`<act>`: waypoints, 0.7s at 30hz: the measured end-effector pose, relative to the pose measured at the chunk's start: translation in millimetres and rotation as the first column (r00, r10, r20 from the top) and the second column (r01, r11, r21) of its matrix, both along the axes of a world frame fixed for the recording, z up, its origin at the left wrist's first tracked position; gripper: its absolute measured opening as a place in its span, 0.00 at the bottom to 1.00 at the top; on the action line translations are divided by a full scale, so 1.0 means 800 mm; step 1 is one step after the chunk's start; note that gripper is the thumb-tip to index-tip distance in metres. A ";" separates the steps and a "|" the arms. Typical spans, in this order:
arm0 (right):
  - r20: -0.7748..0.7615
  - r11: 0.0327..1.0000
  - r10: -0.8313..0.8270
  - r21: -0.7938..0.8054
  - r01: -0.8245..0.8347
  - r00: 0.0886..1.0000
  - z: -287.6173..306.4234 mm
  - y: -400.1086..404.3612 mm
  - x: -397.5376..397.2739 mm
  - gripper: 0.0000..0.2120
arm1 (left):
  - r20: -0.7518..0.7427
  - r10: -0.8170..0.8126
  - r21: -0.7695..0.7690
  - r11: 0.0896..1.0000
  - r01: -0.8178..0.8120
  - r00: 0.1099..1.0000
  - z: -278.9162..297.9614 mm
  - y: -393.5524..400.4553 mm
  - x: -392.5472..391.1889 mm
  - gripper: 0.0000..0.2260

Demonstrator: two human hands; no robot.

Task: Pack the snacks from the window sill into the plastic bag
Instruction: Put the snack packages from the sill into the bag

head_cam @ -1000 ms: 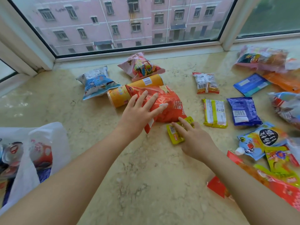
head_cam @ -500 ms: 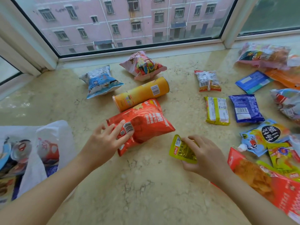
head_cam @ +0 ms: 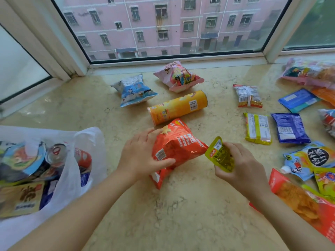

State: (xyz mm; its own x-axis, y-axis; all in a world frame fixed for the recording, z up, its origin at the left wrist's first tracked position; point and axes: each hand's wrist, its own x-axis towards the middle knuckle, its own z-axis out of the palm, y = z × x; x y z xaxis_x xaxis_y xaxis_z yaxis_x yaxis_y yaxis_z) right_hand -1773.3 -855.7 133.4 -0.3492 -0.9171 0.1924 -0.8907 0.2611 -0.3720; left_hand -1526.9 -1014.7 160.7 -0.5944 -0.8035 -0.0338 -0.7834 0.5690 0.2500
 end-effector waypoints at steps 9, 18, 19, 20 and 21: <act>-0.012 1.000 0.008 -0.006 -0.008 1.000 0.007 0.000 0.028 0.35 | 0.178 0.022 0.198 0.979 -0.058 0.984 -0.025 0.016 -0.048 0.56; 0.009 0.998 0.037 -0.059 -0.036 0.999 0.044 -0.009 0.066 0.36 | -0.087 0.093 0.035 0.995 -0.090 0.992 0.013 0.013 0.002 0.41; 0.017 0.997 0.036 -0.066 -0.035 0.999 0.051 -0.010 0.072 0.35 | -0.108 0.089 0.013 0.996 -0.088 0.990 0.024 0.009 0.012 0.41; 0.019 0.996 0.035 -0.078 -0.034 0.999 0.059 -0.012 0.078 0.35 | -0.130 0.091 -0.005 0.996 -0.092 0.987 0.036 0.005 0.023 0.41; 0.019 0.995 0.032 -0.095 -0.030 0.999 0.067 -0.015 0.086 0.35 | -0.153 0.097 -0.017 0.995 -0.101 0.983 0.048 0.000 0.035 0.41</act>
